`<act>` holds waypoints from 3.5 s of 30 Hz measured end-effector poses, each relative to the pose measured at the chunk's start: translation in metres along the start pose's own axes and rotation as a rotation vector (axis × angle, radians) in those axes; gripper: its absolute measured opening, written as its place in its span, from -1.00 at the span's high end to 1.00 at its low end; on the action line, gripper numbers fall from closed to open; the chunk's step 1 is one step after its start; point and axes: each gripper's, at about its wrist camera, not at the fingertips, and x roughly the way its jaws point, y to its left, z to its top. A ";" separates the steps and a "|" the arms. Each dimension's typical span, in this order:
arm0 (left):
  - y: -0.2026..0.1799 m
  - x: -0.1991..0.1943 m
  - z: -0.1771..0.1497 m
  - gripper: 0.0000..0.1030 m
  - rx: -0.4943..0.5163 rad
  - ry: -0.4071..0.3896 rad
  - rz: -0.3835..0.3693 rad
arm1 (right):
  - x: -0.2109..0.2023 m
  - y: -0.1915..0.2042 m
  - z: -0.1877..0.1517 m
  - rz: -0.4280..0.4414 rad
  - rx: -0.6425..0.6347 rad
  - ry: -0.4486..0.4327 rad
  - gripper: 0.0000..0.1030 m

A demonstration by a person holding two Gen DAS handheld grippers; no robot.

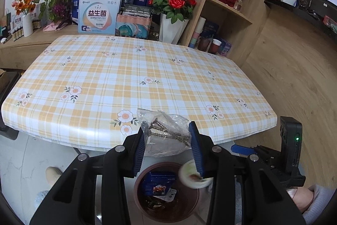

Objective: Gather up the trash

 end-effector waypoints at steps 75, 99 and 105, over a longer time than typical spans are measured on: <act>-0.066 -0.113 0.098 -0.89 0.287 -0.302 0.181 | -0.212 0.059 0.105 -0.334 -0.140 -0.442 -0.89; -0.071 -0.109 0.092 -0.89 0.306 -0.284 0.267 | -0.213 0.058 0.104 -0.396 -0.161 -0.425 -0.89; -0.071 -0.109 0.092 -0.89 0.305 -0.285 0.268 | -0.213 0.058 0.104 -0.394 -0.159 -0.425 -0.89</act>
